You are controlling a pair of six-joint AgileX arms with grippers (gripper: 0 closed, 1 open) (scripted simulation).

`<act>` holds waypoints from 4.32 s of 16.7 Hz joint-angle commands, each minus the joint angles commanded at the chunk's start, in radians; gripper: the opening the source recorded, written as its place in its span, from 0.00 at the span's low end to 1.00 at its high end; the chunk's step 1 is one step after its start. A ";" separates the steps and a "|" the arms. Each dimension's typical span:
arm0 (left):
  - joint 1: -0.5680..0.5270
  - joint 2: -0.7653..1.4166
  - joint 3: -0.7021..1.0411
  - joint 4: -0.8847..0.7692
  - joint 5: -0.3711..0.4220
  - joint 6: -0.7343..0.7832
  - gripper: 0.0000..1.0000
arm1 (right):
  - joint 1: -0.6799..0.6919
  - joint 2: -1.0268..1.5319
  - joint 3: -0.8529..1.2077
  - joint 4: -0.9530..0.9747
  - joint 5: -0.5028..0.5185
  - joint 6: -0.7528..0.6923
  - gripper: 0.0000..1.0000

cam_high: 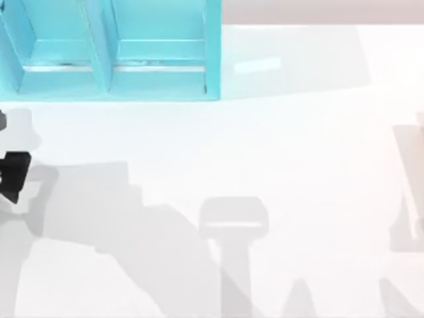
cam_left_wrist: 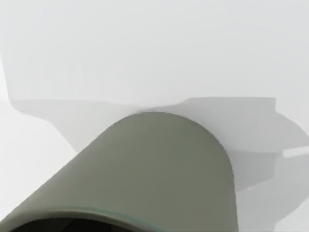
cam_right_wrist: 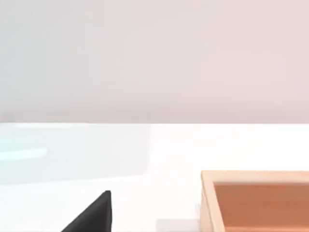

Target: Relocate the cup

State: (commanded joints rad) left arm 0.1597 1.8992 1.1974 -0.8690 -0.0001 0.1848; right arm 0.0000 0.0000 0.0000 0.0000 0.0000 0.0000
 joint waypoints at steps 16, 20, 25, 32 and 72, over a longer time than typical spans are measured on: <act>0.000 0.000 0.000 0.000 0.000 0.000 0.00 | 0.000 0.000 0.000 0.000 0.000 0.000 1.00; 0.000 0.000 0.000 0.000 0.000 0.000 0.00 | 0.000 0.000 0.000 0.000 0.000 0.000 1.00; 0.001 0.000 0.003 -0.002 0.001 0.003 0.00 | 0.000 0.000 0.000 0.000 0.000 0.000 1.00; 0.222 0.107 0.301 -0.218 0.028 0.226 0.00 | 0.000 0.000 0.000 0.000 0.000 0.000 1.00; 0.433 0.240 0.385 -0.171 0.053 0.436 1.00 | 0.000 0.000 0.000 0.000 0.000 0.000 1.00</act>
State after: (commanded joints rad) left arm 0.5922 2.1393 1.5826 -1.0397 0.0526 0.6211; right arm 0.0000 0.0000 0.0000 0.0000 0.0000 0.0000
